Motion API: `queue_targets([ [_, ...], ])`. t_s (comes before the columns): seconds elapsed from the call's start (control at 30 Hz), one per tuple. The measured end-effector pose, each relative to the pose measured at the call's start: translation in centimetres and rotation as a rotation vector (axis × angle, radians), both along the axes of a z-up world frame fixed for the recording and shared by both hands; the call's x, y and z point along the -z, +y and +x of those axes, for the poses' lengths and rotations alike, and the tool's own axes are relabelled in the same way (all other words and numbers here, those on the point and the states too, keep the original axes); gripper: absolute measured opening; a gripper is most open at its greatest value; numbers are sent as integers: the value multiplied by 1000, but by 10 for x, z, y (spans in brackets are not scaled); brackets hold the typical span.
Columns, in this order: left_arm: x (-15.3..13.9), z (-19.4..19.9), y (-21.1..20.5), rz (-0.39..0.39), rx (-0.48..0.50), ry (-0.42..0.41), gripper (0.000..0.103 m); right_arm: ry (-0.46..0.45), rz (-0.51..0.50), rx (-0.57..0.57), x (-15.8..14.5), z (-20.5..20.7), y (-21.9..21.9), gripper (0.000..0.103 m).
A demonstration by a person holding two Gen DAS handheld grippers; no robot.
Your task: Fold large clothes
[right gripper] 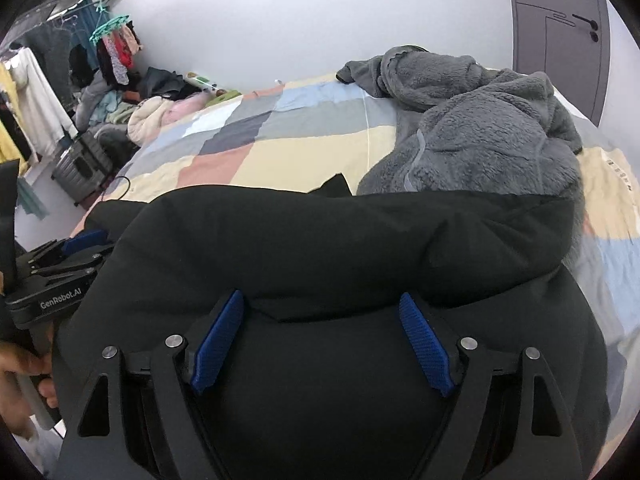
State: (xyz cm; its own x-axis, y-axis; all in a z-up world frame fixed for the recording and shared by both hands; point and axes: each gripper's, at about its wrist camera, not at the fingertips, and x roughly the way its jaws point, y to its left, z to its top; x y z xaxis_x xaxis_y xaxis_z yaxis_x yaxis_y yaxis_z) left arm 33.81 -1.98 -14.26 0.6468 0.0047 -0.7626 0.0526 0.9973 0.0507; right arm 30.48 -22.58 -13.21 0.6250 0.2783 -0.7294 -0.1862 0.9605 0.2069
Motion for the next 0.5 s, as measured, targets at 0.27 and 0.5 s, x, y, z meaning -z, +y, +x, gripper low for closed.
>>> queue_targets([
  [0.27,18,46,3,-10,-43,13,77,-2,1,10,16,51,5,82],
  [0.5,10,33,28,-106,-40,26,77,21,55,-11,11,50,-3,82],
])
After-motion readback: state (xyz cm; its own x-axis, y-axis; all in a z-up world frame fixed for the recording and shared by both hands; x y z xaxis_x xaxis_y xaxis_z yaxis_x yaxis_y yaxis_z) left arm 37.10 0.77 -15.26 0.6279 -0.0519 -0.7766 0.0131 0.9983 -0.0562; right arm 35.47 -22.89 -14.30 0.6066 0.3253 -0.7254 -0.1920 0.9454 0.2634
